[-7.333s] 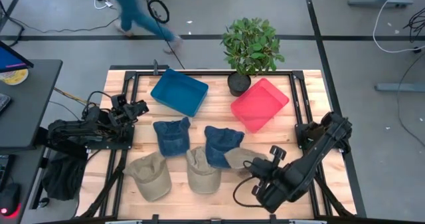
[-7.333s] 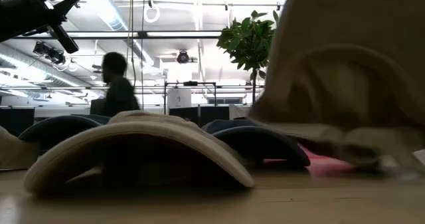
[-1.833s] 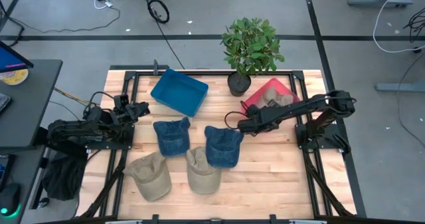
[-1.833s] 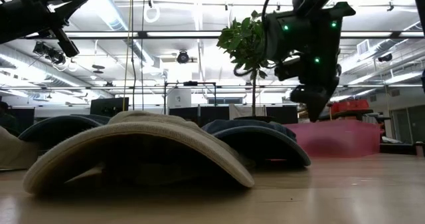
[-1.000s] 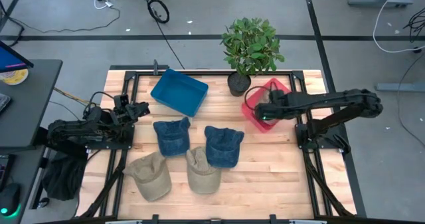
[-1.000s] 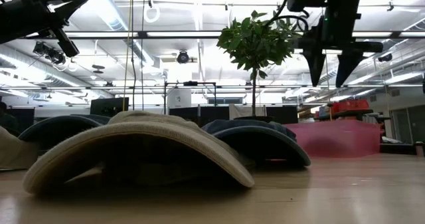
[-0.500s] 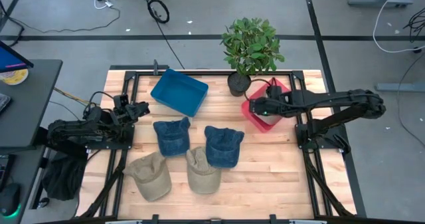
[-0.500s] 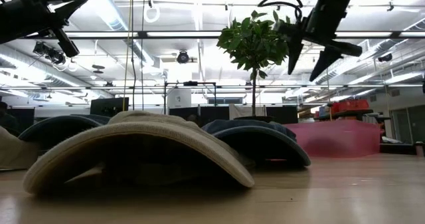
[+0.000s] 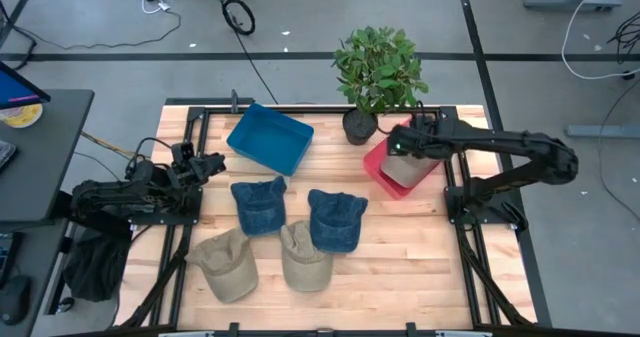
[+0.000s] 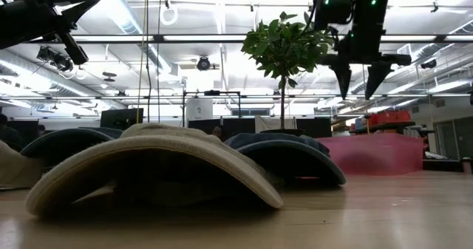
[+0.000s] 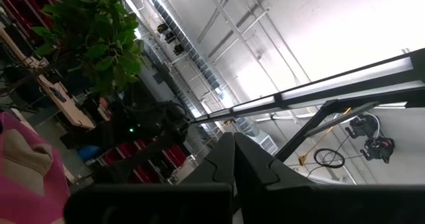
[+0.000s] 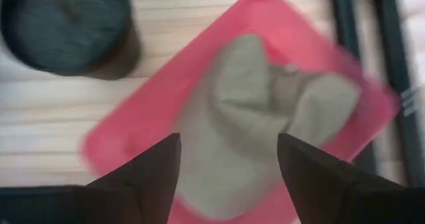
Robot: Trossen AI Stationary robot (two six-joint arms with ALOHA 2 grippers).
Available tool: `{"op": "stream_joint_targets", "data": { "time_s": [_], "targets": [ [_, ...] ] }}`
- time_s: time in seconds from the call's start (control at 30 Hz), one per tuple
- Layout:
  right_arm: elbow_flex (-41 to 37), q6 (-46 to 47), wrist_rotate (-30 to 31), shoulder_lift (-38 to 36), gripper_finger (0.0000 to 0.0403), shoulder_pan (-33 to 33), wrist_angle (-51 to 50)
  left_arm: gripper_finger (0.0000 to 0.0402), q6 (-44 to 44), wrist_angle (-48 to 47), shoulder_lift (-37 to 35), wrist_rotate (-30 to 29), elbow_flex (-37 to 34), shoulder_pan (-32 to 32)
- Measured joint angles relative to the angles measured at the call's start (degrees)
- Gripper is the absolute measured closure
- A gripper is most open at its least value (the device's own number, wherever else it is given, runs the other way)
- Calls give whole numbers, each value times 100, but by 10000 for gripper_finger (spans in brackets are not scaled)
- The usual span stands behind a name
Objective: Pick & Place hat
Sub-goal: Put the right brown cap into the red bin
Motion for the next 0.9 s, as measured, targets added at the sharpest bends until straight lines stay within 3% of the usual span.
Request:
{"op": "stream_joint_targets", "data": {
  "time_s": [0.43,0.57,0.9],
  "targets": [
    [-124,-2868,-586,541,152,-1437,201,399,15,-12,-1,-2,0,-1],
    [-378,-3257,-1260,546,152,-1639,493,399,17,-30,-1,0,0,-1],
    [-662,-4019,-1058,543,152,-1647,714,399,303,-32,-1,-59,0,-1]
  ]
}}
